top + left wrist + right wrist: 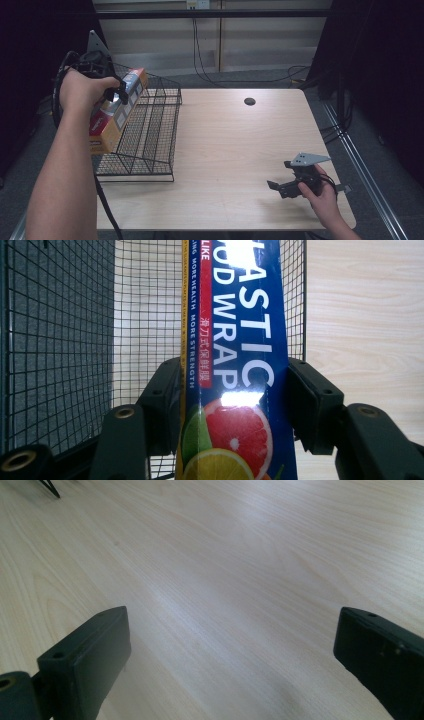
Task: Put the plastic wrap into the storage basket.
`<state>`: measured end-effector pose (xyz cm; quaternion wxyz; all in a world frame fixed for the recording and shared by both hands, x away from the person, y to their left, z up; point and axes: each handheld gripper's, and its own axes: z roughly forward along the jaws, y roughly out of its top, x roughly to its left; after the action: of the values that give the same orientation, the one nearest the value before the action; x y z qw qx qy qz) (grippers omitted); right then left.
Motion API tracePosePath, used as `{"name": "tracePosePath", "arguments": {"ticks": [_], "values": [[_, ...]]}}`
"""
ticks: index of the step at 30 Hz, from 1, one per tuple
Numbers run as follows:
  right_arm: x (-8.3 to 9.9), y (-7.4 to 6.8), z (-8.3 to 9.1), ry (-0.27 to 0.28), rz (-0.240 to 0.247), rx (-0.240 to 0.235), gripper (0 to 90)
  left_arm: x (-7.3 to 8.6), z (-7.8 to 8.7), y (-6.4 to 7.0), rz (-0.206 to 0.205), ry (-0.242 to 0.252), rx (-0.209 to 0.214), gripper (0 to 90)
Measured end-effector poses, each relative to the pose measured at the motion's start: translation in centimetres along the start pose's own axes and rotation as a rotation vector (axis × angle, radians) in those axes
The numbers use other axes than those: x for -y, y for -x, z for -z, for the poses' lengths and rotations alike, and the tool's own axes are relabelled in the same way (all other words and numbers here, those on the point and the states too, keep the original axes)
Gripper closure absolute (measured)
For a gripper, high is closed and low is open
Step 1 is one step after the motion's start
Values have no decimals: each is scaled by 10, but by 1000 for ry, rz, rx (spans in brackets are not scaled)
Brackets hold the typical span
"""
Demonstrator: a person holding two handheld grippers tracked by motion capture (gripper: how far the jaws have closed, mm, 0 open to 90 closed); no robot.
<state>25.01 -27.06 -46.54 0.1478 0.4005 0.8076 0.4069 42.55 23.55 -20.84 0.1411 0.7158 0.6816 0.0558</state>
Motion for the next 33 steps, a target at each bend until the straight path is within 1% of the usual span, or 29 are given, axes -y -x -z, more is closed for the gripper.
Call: {"name": "tracePosePath", "arguments": {"ticks": [1,2,5,6,7,8,9,12,13,14,15,17,18,20,21,22,23,25,27,29,30,31,32,33], "values": [[0,0,0,1,0,-1,18,0,0,0,0,0,0,452],[0,0,0,1,0,-1,18,0,0,0,14,0,6,452],[0,0,0,-1,1,-1,18,-1,1,-2,7,-4,4,452],[0,0,-1,-2,6,0,18,-2,1,-3,26,0,8,452],[0,0,-1,-2,6,-2,18,-2,2,-6,16,2,0,452],[0,0,-1,-2,6,-4,18,-2,2,-6,29,3,4,452],[0,0,-1,-2,5,-3,18,-3,3,-7,23,3,-1,452],[1,0,-1,-4,3,-2,18,-3,4,-10,21,4,-4,452],[1,0,-1,-3,0,0,18,-3,5,-10,34,11,-1,452],[1,0,-1,-5,-1,-1,18,-4,6,-12,14,9,-7,452],[1,0,-1,-5,-1,-1,18,-4,6,-12,14,9,-7,451],[1,0,-2,-11,-2,-4,18,-4,8,-14,20,12,-4,451],[1,0,-2,-10,1,-2,18,-4,8,-13,32,16,-1,451],[1,0,-2,-9,-1,-4,18,-5,9,-15,33,18,-4,451],[1,1,-2,-9,-1,-5,18,-5,10,-17,45,28,-5,451],[1,1,-2,-7,-2,-6,18,-6,10,-18,30,24,-12,451],[1,1,-2,-7,-2,-6,18,-6,10,-18,30,24,-12,451],[1,0,-2,-9,0,-3,18,-5,10,-19,50,29,-9,451],[1,0,-3,-11,1,-7,18,-5,9,-22,35,32,-18,451],[1,0,-3,-11,2,-9,18,-5,6,-22,51,32,-10,450],[1,0,-3,-11,2,-10,18,-5,5,-22,55,34,-13,450],[1,-1,-3,-11,-1,-6,18,-5,5,-22,55,34,-13,450],[1,-1,-3,-10,1,-6,18,-5,2,-25,48,30,-25,450],[1,0,-2,-8,0,-4,18,-5,1,-24,63,33,-22,449]]}}
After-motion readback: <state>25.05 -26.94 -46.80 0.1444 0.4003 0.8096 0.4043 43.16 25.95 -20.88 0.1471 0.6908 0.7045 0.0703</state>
